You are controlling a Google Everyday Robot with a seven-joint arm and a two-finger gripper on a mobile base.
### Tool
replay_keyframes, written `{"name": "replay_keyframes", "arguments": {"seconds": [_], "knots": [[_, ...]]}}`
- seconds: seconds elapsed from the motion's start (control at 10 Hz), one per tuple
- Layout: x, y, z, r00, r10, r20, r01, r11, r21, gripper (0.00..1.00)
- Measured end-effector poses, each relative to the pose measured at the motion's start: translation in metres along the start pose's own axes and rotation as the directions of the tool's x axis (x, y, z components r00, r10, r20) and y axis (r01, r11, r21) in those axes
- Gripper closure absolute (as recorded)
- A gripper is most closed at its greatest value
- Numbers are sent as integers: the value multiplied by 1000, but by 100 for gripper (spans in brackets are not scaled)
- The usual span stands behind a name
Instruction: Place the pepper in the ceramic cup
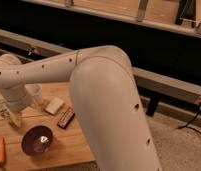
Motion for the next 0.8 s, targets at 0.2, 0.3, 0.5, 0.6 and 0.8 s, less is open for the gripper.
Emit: {"name": "replay_keyframes", "arguments": {"seconds": [0.2, 0.3, 0.5, 0.6, 0.8], "knots": [[5, 18, 3, 999, -47, -15, 47, 999, -2, 35], [6, 26, 4, 998, -66, -19, 66, 998, -1, 35], [4, 40, 4, 995, -102, -20, 102, 995, 6, 35], [4, 47, 3, 993, -117, -18, 117, 993, 7, 35], [3, 61, 3, 990, -142, -17, 142, 990, 9, 35]]}}
